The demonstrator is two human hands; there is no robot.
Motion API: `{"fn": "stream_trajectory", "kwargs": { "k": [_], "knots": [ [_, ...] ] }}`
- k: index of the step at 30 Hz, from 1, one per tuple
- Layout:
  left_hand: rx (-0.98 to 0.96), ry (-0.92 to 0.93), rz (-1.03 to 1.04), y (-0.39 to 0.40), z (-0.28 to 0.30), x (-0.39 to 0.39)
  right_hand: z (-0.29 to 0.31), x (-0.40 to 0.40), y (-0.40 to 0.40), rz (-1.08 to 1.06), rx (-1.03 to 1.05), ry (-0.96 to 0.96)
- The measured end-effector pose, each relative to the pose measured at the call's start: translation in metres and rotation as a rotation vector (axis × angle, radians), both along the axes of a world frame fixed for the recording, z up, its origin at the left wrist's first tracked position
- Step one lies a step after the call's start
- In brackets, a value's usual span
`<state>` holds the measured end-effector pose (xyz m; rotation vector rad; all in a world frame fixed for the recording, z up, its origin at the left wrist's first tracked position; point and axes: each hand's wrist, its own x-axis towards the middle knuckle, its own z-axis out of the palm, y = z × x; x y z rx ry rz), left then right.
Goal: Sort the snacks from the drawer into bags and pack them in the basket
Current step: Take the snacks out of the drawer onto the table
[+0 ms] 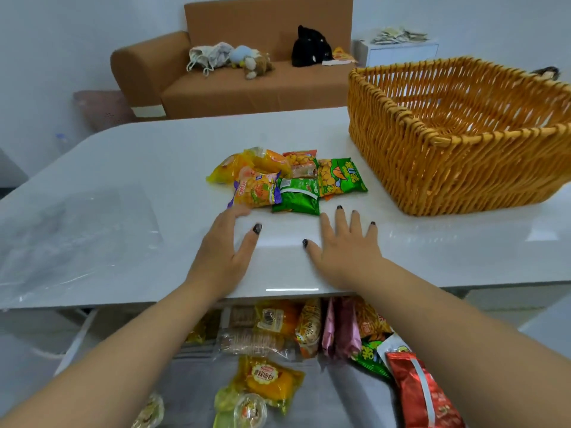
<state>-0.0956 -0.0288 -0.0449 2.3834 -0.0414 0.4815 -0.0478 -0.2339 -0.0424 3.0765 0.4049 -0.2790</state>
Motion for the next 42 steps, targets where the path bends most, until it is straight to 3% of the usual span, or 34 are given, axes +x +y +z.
{"fn": "stream_trajectory", "kwargs": {
  "k": [4,5,11,15,20,26,32,37,42],
  "knots": [
    [0.455,0.248,-0.293,0.03,-0.002,-0.053,0.015,-0.038,-0.016,0.069,-0.007,0.133],
    [0.489,0.299,-0.29,0.034,0.003,-0.063,0.022,-0.05,-0.02,0.082,-0.007,0.177],
    [0.488,0.48,-0.3,0.022,0.029,-0.134,0.058,-0.141,-0.025,0.214,0.015,0.455],
    [0.424,0.544,-0.391,0.005,0.024,-0.169,0.042,-0.193,-0.024,0.256,0.094,0.62],
    [0.42,0.645,-0.39,0.0,0.019,-0.168,0.043,-0.205,-0.014,0.249,0.026,0.645],
    [0.416,0.898,-0.293,0.01,-0.004,-0.153,0.043,-0.188,-0.005,0.261,0.051,0.553],
    [0.427,0.957,-0.257,0.002,-0.043,-0.139,0.033,-0.176,0.006,0.257,0.13,0.587],
    [0.425,1.018,-0.062,-0.001,-0.052,-0.127,0.024,-0.172,0.013,0.256,0.132,0.617],
    [0.357,1.218,-0.108,-0.001,-0.066,-0.123,0.011,-0.159,0.008,0.221,0.079,0.612]
  ]
}}
